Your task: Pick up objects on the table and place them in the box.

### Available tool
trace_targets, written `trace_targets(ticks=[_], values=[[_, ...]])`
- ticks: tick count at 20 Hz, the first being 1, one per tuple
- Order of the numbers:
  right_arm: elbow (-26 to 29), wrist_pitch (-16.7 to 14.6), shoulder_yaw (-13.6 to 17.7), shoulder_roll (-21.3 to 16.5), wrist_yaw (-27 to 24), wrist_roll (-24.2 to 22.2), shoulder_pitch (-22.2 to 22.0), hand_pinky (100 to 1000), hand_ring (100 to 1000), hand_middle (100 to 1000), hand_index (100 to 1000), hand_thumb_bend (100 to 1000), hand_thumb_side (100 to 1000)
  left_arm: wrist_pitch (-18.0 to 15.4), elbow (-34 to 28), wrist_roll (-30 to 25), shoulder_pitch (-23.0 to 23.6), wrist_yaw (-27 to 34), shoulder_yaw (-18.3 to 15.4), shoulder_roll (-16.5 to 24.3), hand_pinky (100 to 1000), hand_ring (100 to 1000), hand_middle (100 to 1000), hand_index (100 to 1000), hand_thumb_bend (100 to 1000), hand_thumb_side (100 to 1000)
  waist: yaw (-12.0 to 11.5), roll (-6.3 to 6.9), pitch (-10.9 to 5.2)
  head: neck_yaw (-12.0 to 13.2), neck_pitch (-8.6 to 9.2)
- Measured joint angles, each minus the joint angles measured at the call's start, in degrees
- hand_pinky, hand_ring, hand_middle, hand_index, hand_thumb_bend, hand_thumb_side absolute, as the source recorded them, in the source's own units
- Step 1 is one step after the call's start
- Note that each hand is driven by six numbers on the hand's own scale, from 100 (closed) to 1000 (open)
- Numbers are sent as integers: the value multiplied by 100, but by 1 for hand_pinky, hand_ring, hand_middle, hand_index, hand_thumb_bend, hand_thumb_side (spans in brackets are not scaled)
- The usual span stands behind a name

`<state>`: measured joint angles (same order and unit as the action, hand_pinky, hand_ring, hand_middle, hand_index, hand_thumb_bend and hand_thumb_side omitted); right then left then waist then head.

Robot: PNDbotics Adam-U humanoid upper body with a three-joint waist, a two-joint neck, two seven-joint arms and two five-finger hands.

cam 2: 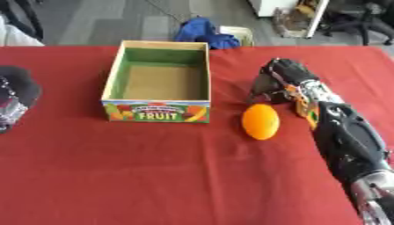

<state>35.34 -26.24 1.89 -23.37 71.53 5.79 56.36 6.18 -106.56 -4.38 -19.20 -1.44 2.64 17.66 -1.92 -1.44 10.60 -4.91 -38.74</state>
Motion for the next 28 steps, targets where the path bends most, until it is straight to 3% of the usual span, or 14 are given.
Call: trace_targets(ticks=[8, 16, 23, 28], values=[[657, -264, -161, 17, -583, -218, 295, 608, 589, 379, 508, 100, 100, 0, 0, 0, -2, 30, 0, 0, 620, 632, 552, 670, 537, 363, -72, -44, -29, -5, 3], [1115, -446, -355, 369, -1066, -486, 653, 618, 595, 382, 512, 100, 100, -5, -2, -13, -93, 47, 6, -1, 619, 632, 552, 670, 540, 362, -347, -82, -32, -92, 54], [1158, -494, -443, 779, -1134, -675, 744, 634, 621, 395, 524, 100, 100, -9, -38, -69, -243, 85, 74, -8, 619, 627, 551, 670, 542, 358, -633, -70, 45, -215, 128], [1063, -560, -486, 1082, -898, -786, 685, 642, 634, 417, 548, 100, 100, -5, -69, -105, -306, 116, 109, -59, 619, 627, 551, 670, 544, 359, -772, -43, 76, -304, 157]])
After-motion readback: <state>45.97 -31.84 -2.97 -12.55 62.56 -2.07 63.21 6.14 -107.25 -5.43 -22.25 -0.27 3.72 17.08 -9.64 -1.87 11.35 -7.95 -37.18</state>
